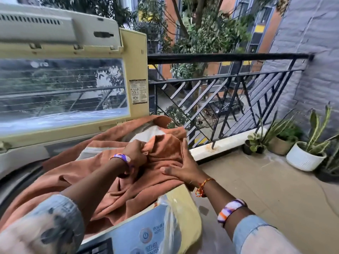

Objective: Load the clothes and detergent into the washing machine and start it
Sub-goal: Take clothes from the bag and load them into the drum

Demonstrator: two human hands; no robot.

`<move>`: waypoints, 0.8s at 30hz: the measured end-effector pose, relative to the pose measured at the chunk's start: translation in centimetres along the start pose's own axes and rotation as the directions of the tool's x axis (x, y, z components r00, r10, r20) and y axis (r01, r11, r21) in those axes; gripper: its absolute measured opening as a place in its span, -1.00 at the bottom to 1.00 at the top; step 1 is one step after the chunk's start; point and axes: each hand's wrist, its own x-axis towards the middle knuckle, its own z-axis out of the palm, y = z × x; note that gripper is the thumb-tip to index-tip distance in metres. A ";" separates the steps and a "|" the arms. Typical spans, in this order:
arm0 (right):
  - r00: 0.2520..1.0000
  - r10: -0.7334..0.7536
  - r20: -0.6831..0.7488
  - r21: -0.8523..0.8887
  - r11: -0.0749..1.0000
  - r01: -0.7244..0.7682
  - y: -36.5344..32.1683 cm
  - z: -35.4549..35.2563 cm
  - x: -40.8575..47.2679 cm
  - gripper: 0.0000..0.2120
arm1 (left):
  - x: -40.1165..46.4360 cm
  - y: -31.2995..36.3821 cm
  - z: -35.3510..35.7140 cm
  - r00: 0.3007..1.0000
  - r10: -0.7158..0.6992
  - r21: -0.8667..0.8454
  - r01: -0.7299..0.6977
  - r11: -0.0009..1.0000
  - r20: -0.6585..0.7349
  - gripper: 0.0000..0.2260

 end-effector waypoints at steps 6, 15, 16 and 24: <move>0.998 0.004 -0.055 -0.403 0.915 -0.026 -1.3 -1.3 -0.1 0.08 | -2.9 0.4 -1.6 0.935 -0.036 0.167 -0.025 0.986 0.353 -0.81; 0.960 -0.086 -0.267 -0.347 0.938 -0.012 -3.4 -0.2 -1.8 -0.53 | -5.1 0.5 -3.1 0.942 0.185 0.195 -0.244 0.950 0.280 -0.78; 0.945 -0.107 -0.309 -0.355 0.935 -0.011 -4.1 0.0 -2.3 -0.61 | -5.5 0.2 -3.6 0.941 0.204 0.202 -0.262 0.944 0.270 -0.76; 0.768 -0.477 -0.427 -0.244 0.879 0.410 -13.5 2.7 -1.9 -0.73 | -6.6 -1.8 -7.9 0.922 0.371 -0.018 -0.375 0.927 -0.113 0.25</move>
